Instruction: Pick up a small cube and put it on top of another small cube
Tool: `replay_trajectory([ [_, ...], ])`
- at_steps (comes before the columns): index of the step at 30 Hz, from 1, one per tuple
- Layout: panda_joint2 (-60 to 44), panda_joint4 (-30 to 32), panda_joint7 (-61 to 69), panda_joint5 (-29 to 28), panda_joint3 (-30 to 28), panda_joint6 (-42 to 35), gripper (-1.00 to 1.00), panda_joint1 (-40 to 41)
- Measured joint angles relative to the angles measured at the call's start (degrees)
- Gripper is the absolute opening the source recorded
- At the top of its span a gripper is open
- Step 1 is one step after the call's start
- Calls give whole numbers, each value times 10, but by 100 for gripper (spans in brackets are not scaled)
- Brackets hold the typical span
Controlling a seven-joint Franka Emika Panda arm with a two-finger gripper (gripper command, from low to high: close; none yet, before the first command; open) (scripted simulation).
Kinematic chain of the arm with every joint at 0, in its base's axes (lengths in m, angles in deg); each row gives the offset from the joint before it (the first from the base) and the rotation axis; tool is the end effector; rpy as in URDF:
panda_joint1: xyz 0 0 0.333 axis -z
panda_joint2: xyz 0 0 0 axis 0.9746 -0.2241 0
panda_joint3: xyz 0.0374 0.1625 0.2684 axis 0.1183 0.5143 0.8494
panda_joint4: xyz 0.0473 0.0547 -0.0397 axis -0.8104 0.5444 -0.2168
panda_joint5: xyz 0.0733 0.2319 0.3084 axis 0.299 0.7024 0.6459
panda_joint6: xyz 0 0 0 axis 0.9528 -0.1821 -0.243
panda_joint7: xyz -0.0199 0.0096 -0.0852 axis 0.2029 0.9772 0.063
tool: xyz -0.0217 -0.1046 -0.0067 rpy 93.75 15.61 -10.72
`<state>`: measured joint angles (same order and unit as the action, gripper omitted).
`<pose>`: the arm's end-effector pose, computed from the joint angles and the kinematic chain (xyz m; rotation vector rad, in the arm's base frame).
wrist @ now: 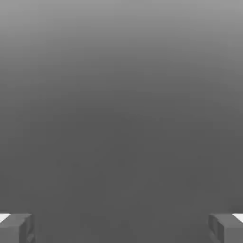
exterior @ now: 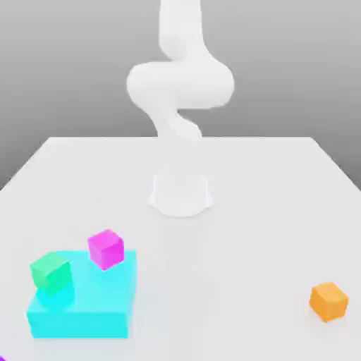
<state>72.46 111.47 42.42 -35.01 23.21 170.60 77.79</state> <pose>0.3779 -0.0143 0.6905 -2.4554 1.0892 -0.9644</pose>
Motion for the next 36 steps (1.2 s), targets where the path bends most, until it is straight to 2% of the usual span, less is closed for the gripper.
replay_trajectory([
  [10,-211,-51,-1,12,-50,32,0,27],
  [19,-398,-97,14,45,-90,60,0,65],
  [33,-692,-168,40,102,-113,101,0,147],
  [36,-754,-183,49,116,-103,135,0,161],
])
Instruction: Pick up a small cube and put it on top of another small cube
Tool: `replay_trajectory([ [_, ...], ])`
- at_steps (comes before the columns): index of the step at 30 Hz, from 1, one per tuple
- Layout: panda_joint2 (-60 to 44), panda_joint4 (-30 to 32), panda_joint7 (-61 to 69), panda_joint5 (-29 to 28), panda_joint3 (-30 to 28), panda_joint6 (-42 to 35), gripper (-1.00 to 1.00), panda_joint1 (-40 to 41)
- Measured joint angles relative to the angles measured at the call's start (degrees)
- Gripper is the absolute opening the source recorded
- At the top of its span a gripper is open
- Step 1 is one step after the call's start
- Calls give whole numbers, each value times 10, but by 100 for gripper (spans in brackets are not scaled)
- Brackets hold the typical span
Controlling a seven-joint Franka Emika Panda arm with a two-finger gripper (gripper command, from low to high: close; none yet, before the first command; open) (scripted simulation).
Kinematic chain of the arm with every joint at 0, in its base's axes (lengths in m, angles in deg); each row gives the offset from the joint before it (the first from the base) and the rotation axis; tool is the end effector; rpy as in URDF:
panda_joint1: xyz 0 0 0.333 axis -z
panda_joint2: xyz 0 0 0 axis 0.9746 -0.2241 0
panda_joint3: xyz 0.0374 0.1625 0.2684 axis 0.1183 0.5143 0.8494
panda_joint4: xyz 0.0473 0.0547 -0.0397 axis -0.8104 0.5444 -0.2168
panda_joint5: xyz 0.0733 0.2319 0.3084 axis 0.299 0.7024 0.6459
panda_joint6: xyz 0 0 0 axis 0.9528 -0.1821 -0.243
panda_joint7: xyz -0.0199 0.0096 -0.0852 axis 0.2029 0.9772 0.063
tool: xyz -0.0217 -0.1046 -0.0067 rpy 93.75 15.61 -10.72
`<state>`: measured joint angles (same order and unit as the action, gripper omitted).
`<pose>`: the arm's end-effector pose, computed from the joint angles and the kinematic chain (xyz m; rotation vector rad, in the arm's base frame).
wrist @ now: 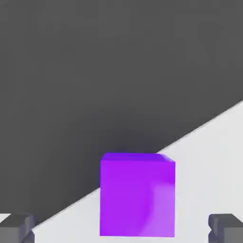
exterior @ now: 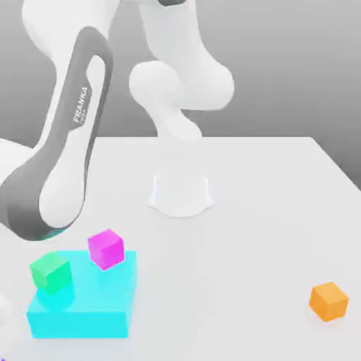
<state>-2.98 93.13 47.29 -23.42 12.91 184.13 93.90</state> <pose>0.5415 -0.2905 0.1665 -2.4571 1.9560 -0.0046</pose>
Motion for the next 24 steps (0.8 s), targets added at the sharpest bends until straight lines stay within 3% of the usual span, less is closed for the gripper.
replay_trajectory([
  [1,-21,-5,3,5,5,15,0,5],
  [2,-34,-8,5,8,9,24,-100,7],
  [8,-41,-10,8,12,10,29,-100,8],
  [13,36,13,-9,-6,-9,-25,-100,-5],
  [19,157,114,-102,-7,-40,-47,-100,-29],
  [24,263,204,-211,-44,-63,-57,-100,-46],
])
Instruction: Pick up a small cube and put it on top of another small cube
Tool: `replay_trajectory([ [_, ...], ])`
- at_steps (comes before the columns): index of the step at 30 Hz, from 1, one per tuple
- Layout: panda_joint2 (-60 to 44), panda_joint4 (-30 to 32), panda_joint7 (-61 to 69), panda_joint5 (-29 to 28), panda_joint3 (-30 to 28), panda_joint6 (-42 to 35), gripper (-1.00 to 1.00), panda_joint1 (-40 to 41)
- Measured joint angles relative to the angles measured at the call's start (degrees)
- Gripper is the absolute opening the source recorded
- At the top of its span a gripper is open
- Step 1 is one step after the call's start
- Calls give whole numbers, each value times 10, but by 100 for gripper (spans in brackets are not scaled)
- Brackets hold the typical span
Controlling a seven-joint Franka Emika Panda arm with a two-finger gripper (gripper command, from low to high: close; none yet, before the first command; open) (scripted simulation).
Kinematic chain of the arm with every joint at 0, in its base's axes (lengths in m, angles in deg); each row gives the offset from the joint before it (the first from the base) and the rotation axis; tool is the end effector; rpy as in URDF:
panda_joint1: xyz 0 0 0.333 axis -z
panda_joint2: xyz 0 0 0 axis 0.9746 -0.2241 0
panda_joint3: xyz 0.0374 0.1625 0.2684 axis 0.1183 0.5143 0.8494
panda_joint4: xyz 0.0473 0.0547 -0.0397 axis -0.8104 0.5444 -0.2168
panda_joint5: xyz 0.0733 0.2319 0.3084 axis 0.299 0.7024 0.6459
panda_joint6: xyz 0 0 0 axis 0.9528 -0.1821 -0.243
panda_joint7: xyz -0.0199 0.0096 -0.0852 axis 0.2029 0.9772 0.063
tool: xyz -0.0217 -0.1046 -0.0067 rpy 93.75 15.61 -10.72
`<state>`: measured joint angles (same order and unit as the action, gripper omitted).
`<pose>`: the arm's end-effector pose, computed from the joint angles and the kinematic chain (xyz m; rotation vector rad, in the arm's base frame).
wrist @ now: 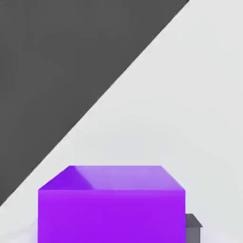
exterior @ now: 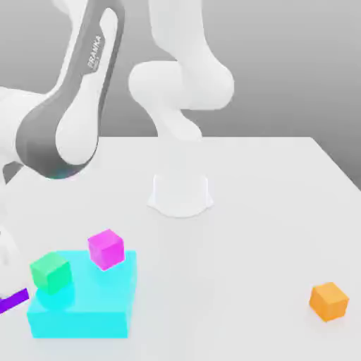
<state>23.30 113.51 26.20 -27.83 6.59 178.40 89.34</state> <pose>0.4510 -0.2606 0.2816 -2.0476 2.3392 0.0207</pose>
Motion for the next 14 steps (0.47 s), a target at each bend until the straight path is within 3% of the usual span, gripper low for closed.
replay_trajectory([
  [6,131,108,-160,-84,-2,-13,-100,10],
  [10,90,140,-170,-72,-3,58,-100,7],
  [11,73,144,-164,-63,-1,78,100,8],
  [14,73,144,-163,-63,-1,78,100,6],
])
